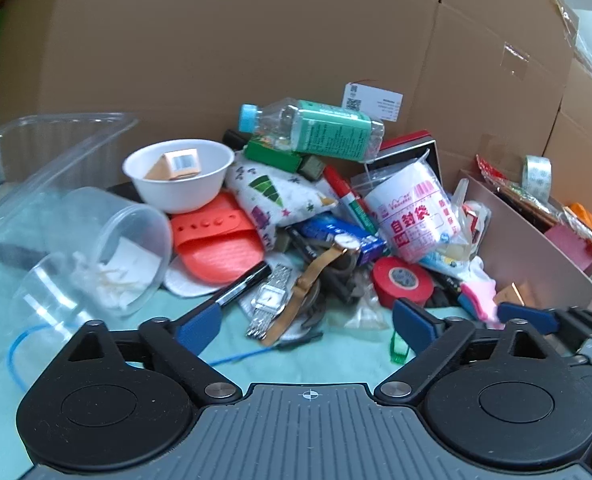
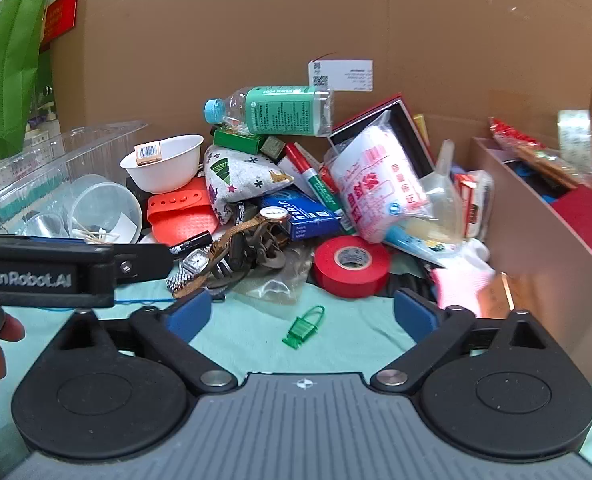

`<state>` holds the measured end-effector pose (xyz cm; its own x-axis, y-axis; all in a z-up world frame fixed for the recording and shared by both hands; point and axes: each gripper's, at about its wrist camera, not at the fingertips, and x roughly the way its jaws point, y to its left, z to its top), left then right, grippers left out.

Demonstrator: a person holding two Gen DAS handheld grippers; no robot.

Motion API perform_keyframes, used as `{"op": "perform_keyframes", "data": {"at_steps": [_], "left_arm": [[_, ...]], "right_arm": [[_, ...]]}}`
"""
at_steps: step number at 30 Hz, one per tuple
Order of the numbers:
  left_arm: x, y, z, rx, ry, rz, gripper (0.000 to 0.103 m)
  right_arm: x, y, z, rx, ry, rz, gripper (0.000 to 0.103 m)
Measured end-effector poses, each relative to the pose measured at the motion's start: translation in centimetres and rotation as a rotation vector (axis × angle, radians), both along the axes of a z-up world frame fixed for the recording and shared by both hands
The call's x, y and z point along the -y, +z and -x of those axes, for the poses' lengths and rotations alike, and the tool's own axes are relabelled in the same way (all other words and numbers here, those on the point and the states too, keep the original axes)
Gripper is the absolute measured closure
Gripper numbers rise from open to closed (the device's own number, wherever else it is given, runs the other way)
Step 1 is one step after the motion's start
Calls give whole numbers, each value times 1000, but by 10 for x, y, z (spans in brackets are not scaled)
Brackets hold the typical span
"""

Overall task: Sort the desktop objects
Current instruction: 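Grasp the brown-strap watch with the left gripper while the right gripper grasps the red tape roll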

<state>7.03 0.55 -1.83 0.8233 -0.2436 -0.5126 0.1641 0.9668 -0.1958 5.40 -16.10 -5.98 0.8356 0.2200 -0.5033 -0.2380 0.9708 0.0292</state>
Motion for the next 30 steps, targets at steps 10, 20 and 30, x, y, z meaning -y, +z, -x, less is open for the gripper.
{"op": "perform_keyframes", "data": {"at_steps": [10, 20, 30], "left_arm": [[9, -12, -64, -66, -10, 19, 39], [20, -29, -104, -105, -34, -26, 43], [18, -31, -106, -106, -103, 21, 71]], "right_arm": [[9, -10, -44, -27, -12, -1, 21], [14, -21, -77, -50, -15, -19, 23], [20, -37, -98, -94, -42, -32, 23]]}}
